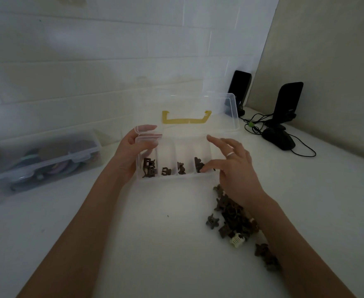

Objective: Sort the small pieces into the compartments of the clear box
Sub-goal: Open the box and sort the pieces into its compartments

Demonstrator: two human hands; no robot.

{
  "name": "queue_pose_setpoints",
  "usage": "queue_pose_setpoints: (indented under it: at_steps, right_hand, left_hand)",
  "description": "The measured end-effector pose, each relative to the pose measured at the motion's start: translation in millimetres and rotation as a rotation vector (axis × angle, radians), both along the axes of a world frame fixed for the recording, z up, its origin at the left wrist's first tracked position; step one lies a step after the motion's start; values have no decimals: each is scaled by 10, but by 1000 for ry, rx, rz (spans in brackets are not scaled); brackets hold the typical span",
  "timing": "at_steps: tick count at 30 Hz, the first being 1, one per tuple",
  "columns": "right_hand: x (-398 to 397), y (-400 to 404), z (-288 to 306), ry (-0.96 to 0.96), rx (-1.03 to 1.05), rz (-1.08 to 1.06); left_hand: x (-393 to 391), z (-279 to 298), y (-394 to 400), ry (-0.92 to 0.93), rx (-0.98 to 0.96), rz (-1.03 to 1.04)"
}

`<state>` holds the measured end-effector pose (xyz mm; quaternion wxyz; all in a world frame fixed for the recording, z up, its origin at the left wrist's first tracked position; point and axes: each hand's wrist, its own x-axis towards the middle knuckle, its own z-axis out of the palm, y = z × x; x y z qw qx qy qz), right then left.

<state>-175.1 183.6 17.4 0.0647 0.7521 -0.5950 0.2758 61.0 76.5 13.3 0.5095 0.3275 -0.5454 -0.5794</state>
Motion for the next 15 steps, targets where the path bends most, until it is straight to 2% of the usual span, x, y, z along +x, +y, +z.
queue_pose_setpoints:
  at_steps: [3, 5, 10, 12, 15]
  right_hand:
    - [32, -30, -47, 113, 72, -38]
    - [40, -41, -63, 123, 78, -61]
    - [4, -14, 12, -47, 44, -30]
    - [-55, 4, 40, -171, 1, -11]
    - [-153, 69, 106, -336, 70, 18]
  left_hand:
    - [11, -4, 5, 4, -2, 2]
    - [17, -1, 10, 3, -1, 5]
    - [12, 1, 17, -1, -2, 9]
    - [9, 2, 11, 2, 1, 13]
    - [6, -3, 0, 6, 2, 12]
